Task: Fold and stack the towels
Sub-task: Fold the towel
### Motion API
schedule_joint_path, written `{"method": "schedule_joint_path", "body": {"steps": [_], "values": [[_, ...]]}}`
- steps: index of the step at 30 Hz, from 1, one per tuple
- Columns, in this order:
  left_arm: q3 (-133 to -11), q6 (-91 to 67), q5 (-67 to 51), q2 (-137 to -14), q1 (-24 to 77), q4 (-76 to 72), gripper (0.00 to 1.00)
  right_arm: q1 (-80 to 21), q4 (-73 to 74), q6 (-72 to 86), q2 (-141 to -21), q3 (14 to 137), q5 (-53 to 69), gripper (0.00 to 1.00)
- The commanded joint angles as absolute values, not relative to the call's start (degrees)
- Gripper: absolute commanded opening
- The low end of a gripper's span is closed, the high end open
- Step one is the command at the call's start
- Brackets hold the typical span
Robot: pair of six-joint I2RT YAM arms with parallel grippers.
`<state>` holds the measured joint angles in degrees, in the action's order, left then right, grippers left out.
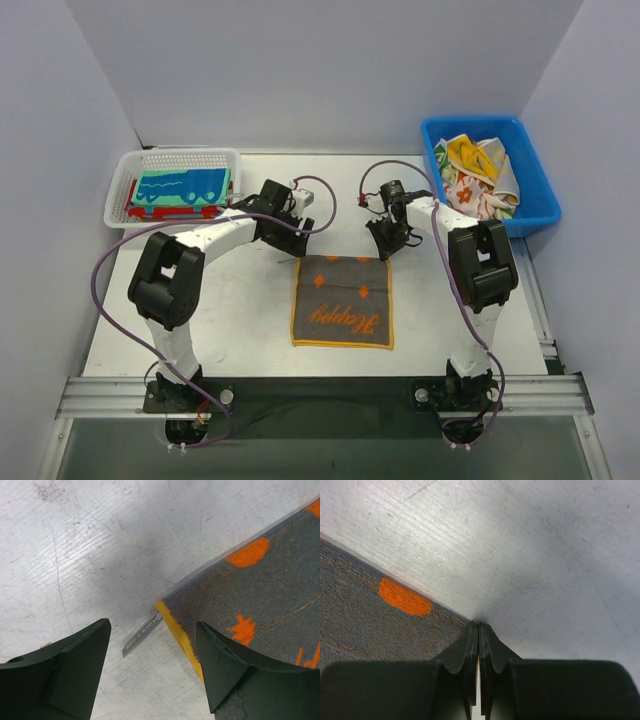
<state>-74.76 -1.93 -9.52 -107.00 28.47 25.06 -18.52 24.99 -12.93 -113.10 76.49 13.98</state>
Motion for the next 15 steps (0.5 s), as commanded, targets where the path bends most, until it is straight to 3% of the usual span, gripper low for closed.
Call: {"method": "schedule_joint_path", "body": {"steps": [1, 15], "values": [[-76.2, -2.4, -12.0, -105.0, 28.7, 21.5, 0.80, -19.1, 29.4, -14.7, -113.6, 75.1, 13.4, 0.00], [-80.2, 1.5, -8.2, -112.9, 31.0, 24.3, 0.69, -19.2, 29.0, -15.0, -113.0, 74.5, 13.0, 0.00]]}}
